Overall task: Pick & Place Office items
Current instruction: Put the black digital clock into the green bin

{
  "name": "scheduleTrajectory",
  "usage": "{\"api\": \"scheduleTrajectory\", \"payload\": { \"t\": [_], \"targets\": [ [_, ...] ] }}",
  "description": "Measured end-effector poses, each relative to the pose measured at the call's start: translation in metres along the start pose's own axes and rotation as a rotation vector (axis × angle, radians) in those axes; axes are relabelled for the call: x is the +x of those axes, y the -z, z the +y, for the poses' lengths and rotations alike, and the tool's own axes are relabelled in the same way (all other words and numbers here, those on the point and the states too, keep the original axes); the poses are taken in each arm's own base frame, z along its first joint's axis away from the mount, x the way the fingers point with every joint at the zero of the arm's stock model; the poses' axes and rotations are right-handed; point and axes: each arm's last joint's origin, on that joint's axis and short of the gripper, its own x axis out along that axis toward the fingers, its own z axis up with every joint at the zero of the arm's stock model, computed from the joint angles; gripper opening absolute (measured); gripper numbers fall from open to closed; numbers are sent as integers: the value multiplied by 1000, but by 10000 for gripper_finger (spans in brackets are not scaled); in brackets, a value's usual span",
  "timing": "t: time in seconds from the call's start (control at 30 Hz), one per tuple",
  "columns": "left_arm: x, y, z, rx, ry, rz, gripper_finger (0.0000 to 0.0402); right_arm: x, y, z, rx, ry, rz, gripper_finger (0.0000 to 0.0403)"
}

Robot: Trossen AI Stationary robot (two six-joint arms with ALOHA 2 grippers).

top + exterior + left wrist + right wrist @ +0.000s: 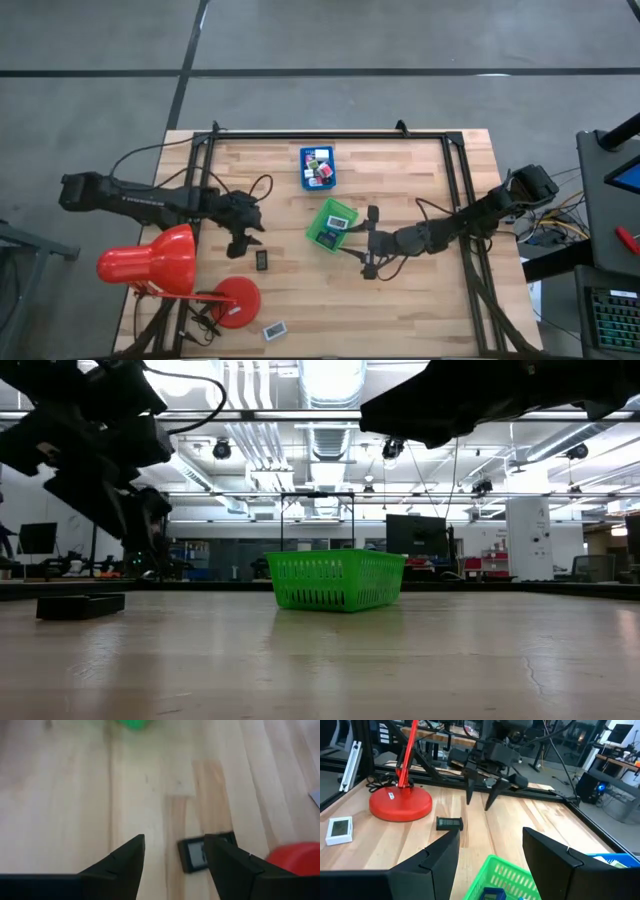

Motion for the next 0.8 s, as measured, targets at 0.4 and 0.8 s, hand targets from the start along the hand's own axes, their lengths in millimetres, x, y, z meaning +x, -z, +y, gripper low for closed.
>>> {"api": "scheduleTrajectory", "payload": {
  "t": [0.4,0.8],
  "targets": [
    [-7,-3,-18,-7,51,107,12,0,0,0,-1,3,3,212],
    [2,-1,-19,-171,65,177,1,0,0,-1,-6,28,5,212]
  ]
}}
